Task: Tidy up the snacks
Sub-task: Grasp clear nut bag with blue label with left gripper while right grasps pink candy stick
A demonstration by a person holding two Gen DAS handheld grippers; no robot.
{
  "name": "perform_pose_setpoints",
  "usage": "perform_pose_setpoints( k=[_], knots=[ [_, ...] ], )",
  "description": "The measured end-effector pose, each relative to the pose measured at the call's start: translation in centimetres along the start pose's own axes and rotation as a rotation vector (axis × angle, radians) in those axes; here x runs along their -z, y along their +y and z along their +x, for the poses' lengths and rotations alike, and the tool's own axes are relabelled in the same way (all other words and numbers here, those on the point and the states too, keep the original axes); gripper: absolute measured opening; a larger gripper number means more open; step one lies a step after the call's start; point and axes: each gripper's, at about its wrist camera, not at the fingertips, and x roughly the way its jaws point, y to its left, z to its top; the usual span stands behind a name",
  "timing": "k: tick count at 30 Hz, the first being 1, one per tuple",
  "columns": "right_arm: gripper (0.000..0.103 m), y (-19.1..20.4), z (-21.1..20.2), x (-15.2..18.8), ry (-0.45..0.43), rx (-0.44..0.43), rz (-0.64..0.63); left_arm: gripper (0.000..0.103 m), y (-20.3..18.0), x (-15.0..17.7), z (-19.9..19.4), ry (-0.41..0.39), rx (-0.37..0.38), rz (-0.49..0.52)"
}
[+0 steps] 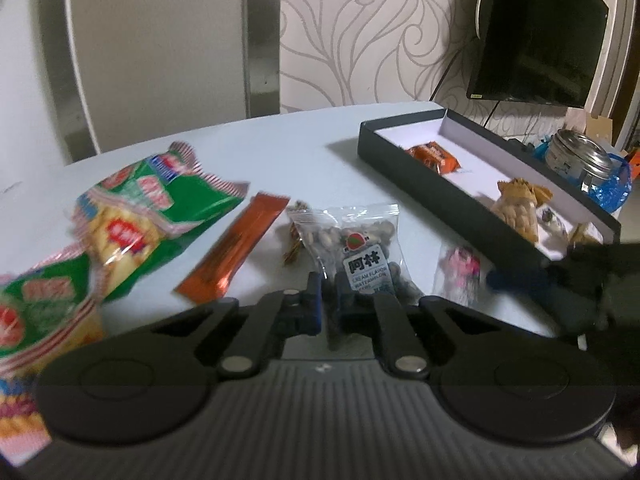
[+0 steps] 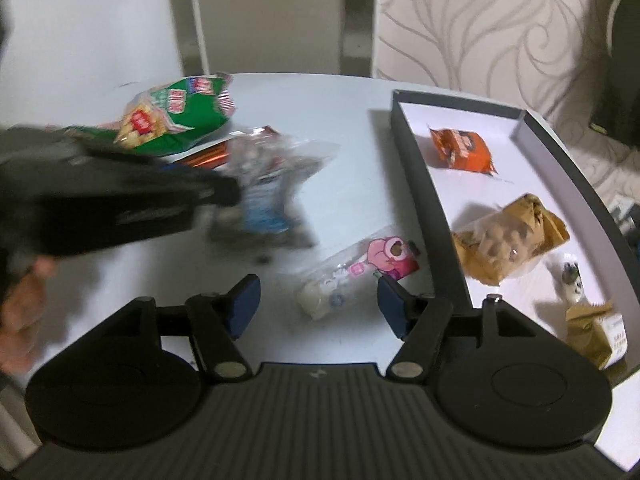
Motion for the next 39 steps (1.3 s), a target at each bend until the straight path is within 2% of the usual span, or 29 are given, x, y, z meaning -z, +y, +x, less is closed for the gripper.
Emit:
perform_pose_setpoints(
  k=[4,7,8,13,17,19,20,23,24,27,30,34,36,37,38,39],
  knots=[
    [0.079,-0.1,0.4,-0.3,0.001,0.044,0.064,0.01,1.1,1.7,-1.6,0.01,-0.001,-0.007],
    [0.091,0.5,1.0,-0.5,-0.002,0.075,0.05,0.01,1.5,2.3,-2.3,0.009,-0.002,-0.017],
    [0.092,0.9,1.2,-0.6,-0.007,0.09,0.037,0.01,1.5,2.3,-2.4,0.006,0.0,-0.018],
    [0.09,1.8,1.8,-0.4,-0.014,0.122,-0.03,0.012,1.5,1.9,-2.4,0.014,0.005,-0.02],
    [0.064,1.8,1.0,0.1,-0.031,0.071,-0.043,0.013,2.0,1.9,-2.3,0.03,0.016,-0.019],
    [0.061,1.6,0.7,0.3,-0.027,0.053,-0.036,0.014,2.4,2.0,-2.1,0.043,0.023,-0.023],
    [0.061,1.5,0.5,0.5,-0.026,0.048,-0.029,0.017,2.6,2.1,-2.1,0.047,0.027,-0.031],
    [0.061,0.9,0.0,1.0,-0.026,0.067,0.005,0.037,2.7,2.0,-1.6,0.058,0.012,-0.027],
    [0.062,0.9,-0.1,1.1,-0.028,0.075,0.003,0.04,2.7,1.9,-1.4,0.054,0.011,-0.023],
    [0.064,0.8,-0.1,0.9,-0.009,0.079,0.044,0.041,2.9,1.3,-1.0,0.057,0.018,-0.033],
    [0.071,1.0,0.3,0.4,0.002,0.078,0.08,0.046,2.9,0.9,-0.7,0.059,0.026,-0.05],
    [0.074,2.1,1.0,0.0,0.002,0.107,0.014,0.049,2.5,0.6,0.1,0.072,0.025,-0.048],
    [0.07,2.0,1.0,0.1,-0.011,0.088,-0.01,0.05,2.4,0.7,0.4,0.076,0.038,-0.053],
    [0.059,1.8,0.9,0.1,-0.014,0.07,-0.011,0.049,2.3,0.7,0.4,0.069,0.034,-0.048],
    [0.047,1.8,0.7,0.2,-0.017,0.063,-0.015,0.037,2.1,0.7,0.4,0.063,0.038,-0.04],
    [0.039,1.7,0.6,0.1,-0.017,0.062,-0.023,0.022,1.9,0.7,0.4,0.056,0.045,-0.03]
  ],
)
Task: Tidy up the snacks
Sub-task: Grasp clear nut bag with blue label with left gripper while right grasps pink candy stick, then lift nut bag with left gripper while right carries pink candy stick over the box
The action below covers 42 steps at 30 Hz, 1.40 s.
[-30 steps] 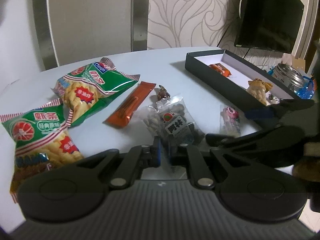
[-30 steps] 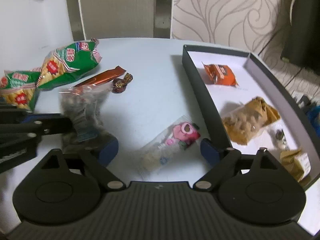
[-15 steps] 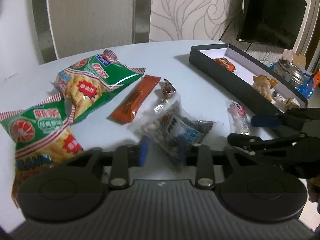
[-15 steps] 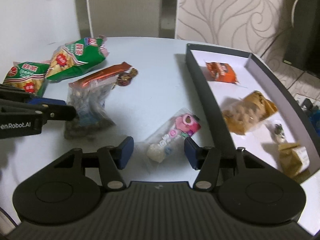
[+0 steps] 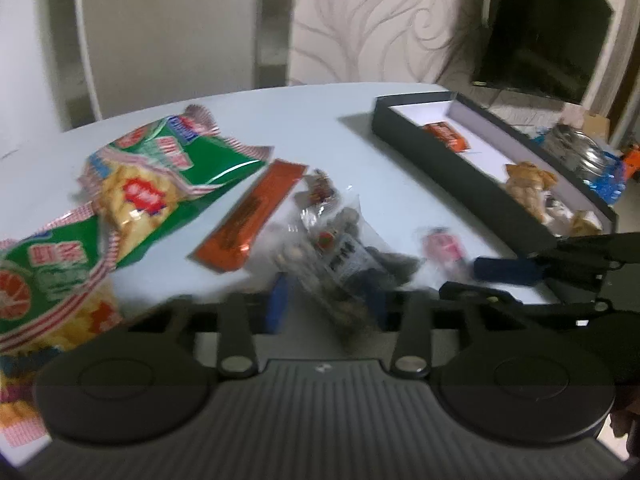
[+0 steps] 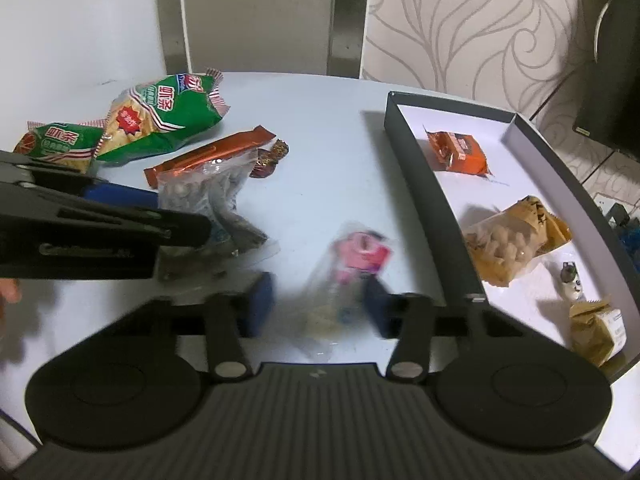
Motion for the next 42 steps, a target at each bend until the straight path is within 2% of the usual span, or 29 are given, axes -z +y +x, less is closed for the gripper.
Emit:
perform_pose_setpoints(
  k=[1,4,11,18,31,42],
  knots=[
    [0.03,0.0,-0.1,0.0,0.002,-0.006,-0.008,0.021,-0.2,0.0,0.1,-0.002,0.001,0.009],
    [0.023,0.0,-0.3,0.1,0.003,-0.014,-0.03,0.017,-0.3,-0.2,0.2,-0.013,0.011,0.009],
    [0.014,-0.2,-1.3,0.4,0.0,-0.028,-0.032,0.009,-0.8,-0.8,-0.2,-0.031,0.016,0.014],
    [0.012,-0.2,-2.6,0.4,-0.024,-0.037,-0.029,0.007,-1.1,-1.0,-1.5,-0.044,0.016,0.038],
    [0.011,0.6,-5.2,0.1,-0.069,-0.049,-0.027,0.007,-0.8,-2.4,-3.2,-0.063,-0.029,0.056],
    [0.011,1.4,-6.8,0.2,-0.086,-0.044,-0.042,0.007,-1.3,-3.2,-3.6,-0.075,-0.027,0.074]
  ],
)
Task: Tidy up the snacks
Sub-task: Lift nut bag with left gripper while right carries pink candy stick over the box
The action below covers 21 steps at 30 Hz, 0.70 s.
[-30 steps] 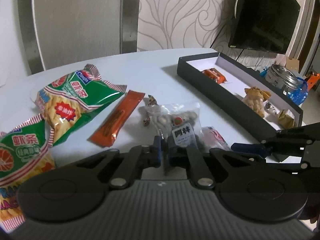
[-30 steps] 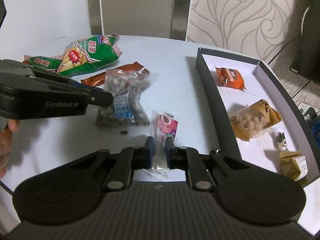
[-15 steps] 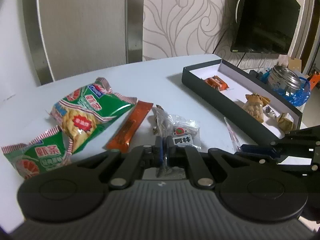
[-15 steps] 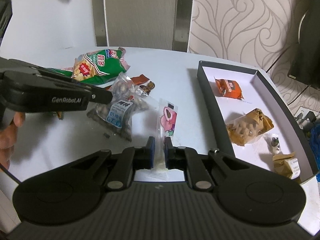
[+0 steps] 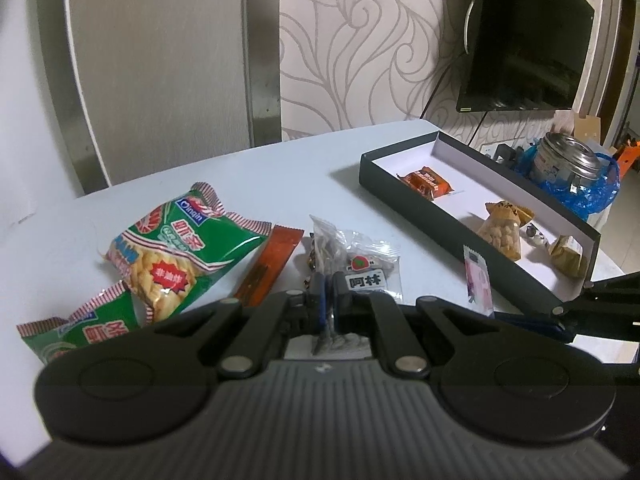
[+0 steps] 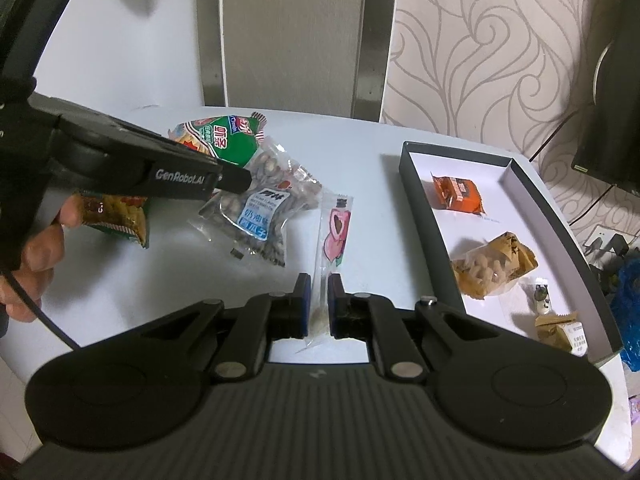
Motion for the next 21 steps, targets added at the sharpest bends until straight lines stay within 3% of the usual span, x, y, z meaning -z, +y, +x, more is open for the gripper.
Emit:
perform_pose_setpoints(
  k=[21],
  knots=[
    [0.011,-0.4,-1.7,-1.4,-0.05,-0.005,0.001,0.007,-0.4,-2.7,0.4,-0.031,0.008,0.026]
  ],
)
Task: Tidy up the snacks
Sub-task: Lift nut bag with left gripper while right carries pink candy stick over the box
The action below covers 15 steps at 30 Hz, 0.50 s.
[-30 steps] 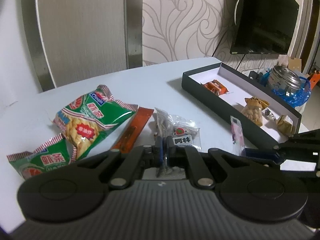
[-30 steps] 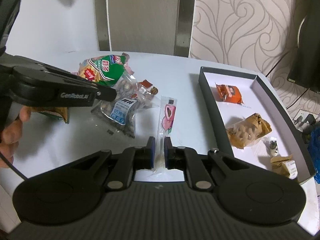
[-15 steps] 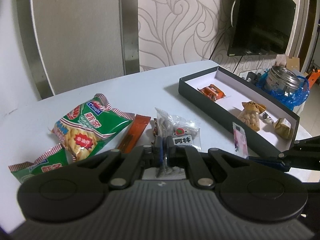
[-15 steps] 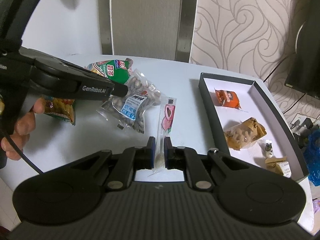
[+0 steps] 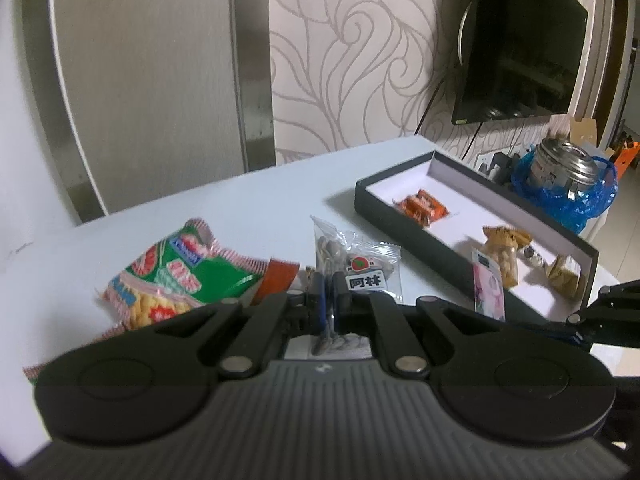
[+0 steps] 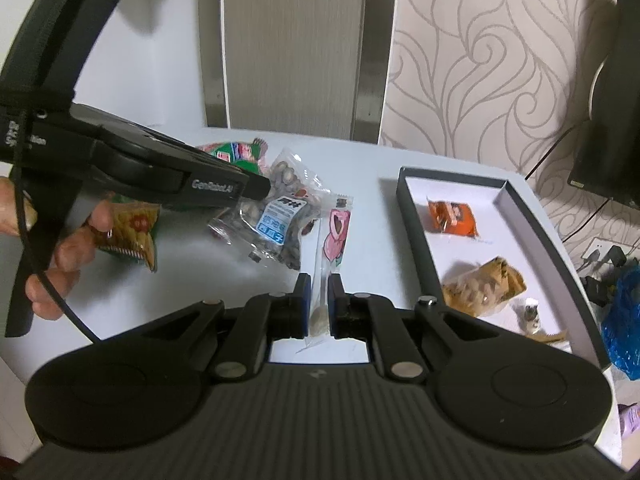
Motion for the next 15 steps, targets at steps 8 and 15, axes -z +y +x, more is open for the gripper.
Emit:
perform_pose_setpoints(
  k=[8,15],
  knots=[
    [0.011,-1.0,-1.1,-0.8,-0.03,0.011,0.001,0.007,-0.7,-2.2,0.5,-0.027,0.014,0.016],
    [0.011,-3.4,-1.6,-1.6,-0.056,0.051,0.022,0.007,-2.6,-4.8,1.4,-0.061,0.047,0.046]
  ],
)
